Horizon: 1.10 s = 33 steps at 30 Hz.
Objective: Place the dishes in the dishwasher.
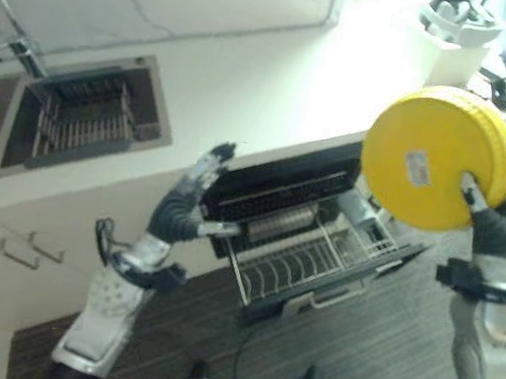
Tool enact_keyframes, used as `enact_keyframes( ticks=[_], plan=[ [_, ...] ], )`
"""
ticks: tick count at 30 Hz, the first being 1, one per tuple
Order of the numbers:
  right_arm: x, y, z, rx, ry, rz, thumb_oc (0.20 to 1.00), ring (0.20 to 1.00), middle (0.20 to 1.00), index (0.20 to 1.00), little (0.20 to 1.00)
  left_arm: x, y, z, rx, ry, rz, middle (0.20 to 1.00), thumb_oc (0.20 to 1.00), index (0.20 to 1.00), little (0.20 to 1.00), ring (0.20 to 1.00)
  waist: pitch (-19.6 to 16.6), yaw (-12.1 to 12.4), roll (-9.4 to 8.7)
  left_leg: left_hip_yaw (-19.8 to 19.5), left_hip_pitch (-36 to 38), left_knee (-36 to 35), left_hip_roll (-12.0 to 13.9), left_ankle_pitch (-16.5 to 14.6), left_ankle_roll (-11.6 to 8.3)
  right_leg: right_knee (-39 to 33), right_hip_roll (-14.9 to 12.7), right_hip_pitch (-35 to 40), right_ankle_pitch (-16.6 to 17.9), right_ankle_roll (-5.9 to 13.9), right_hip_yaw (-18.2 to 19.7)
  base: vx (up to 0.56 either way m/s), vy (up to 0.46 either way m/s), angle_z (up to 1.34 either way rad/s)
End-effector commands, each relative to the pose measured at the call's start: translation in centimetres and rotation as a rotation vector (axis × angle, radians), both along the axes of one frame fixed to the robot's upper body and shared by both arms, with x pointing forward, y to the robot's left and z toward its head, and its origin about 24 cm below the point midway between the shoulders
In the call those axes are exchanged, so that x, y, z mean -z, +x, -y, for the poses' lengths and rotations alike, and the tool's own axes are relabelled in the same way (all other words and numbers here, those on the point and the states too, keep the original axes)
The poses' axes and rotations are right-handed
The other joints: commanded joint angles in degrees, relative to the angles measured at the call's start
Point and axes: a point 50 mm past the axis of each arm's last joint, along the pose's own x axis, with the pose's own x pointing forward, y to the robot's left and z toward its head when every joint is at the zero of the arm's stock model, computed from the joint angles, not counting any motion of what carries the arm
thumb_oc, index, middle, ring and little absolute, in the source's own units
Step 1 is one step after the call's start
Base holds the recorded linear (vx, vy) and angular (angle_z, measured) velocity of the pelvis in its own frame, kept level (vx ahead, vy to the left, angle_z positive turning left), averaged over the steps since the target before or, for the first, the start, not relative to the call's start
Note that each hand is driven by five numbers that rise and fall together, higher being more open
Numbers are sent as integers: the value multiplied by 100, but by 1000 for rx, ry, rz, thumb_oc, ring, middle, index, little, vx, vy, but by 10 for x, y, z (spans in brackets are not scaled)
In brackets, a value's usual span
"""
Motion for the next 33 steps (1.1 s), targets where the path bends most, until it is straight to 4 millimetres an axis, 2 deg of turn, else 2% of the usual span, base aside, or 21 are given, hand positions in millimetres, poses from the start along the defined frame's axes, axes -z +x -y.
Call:
enact_keyframes(
  ticks=[1,2,4,5,9,10,12,14,16,17,20,24,25,26,29,33],
  plan=[
    [-36,-7,-2,98,-125,216,200,200,200,200,200,-18,4,-13,-24,62,119,1000,1000,1000,1000,1000,-216,186,-332,100,88,39,-52,-436,20,186,-673,140,-286,670,-262,-61,10,39],
    [-36,-7,-2,99,-145,214,200,200,200,200,200,-15,3,-15,-25,74,97,1000,1000,1000,1000,1000,-220,192,-331,82,84,39,-53,-434,18,195,-675,141,-294,668,-272,-50,29,38],
    [-38,-7,-3,124,-296,222,200,200,200,200,200,15,-9,-24,-21,157,-47,1000,1000,1000,1000,1000,-195,301,-296,-17,66,39,-60,-405,6,304,-679,122,-349,675,-312,-39,51,34],
    [-38,-6,-3,138,-346,230,200,200,200,200,200,23,-11,-29,-42,139,-84,1000,1000,1000,1000,1000,-193,335,-290,-33,61,39,-64,-401,7,332,-683,119,-362,681,-328,-19,50,28],
    [-39,-4,-13,203,-676,330,200,200,200,200,200,57,-20,-44,-104,193,-218,1000,1000,1000,1000,1000,-185,469,-286,-124,44,39,-95,-399,-2,408,-733,111,-381,748,-426,0,26,21],
    [-42,-4,-15,213,-736,385,200,200,200,200,200,67,-23,-47,-102,213,-262,1000,1000,1000,1000,1000,-191,503,-285,-154,33,39,-104,-400,-3,419,-743,104,-381,765,-447,15,5,7],
    [-43,2,-14,222,-793,385,200,200,200,200,200,93,-34,-52,-109,247,-392,1000,1000,1000,1000,1000,-210,569,-266,-185,18,39,-111,-400,-3,435,-758,102,-388,785,-484,36,12,6],
    [-33,5,-15,227,-897,380,200,200,200,200,200,117,-48,-68,-225,242,-515,1000,1000,1000,1000,1000,-220,606,-245,-157,-7,39,-103,-394,-10,437,-776,89,-386,799,-518,31,21,8],
    [-28,7,-17,219,-968,376,200,200,200,200,200,133,-55,-82,-375,203,-578,1000,1000,1000,1000,1000,-224,625,-253,-165,-11,39,-107,-394,-11,437,-795,86,-375,815,-545,34,0,9],
    [-23,7,-19,202,-1012,366,200,200,200,200,200,144,-61,-92,-499,139,-628,1000,1000,1000,1000,1000,-226,637,-271,-187,-17,39,-120,-397,-8,428,-812,89,-371,825,-558,37,-23,11],
    [-2,7,-19,161,-1155,328,200,200,200,200,200,174,-88,-112,-715,38,-768,1000,1000,1000,1000,1000,-229,739,-373,-247,-60,39,-135,-374,-24,406,-839,115,-328,850,-640,30,-77,9],
    [21,15,-15,114,-1236,242,200,200,200,200,200,196,-112,-128,-894,-59,-915,1000,1000,1000,1000,1000,-232,801,-446,-270,-65,39,-136,-372,-29,383,-820,174,-331,848,-706,33,-54,15],
    [29,16,-13,97,-1240,203,200,200,200,200,200,198,-113,-129,-912,-63,-931,1000,1000,1000,1000,1000,-237,816,-450,-277,-71,39,-141,-370,-29,368,-817,193,-332,848,-716,39,-47,2],
    [50,17,-9,53,-1259,105,200,200,200,200,200,200,-114,-132,-929,-44,-957,1000,1000,1000,1000,1000,-239,853,-463,-294,-83,39,-141,-373,-31,336,-813,234,-322,859,-760,42,-52,0],
    [91,18,6,51,-1219,-91,200,200,200,200,200,205,-117,-135,-925,-1,-1026,1000,1000,1000,1000,1000,-226,948,-468,-346,-77,39,-166,-368,-23,283,-808,343,-311,861,-845,67,-50,7],
    [118,20,14,62,-1218,-251,200,200,200,200,200,212,-120,-129,-869,31,-1093,1000,1000,1000,1000,1000,-184,1053,-418,-427,-78,39,-206,-345,-18,233,-820,449,-290,862,-930,61,-20,9]
  ],
)
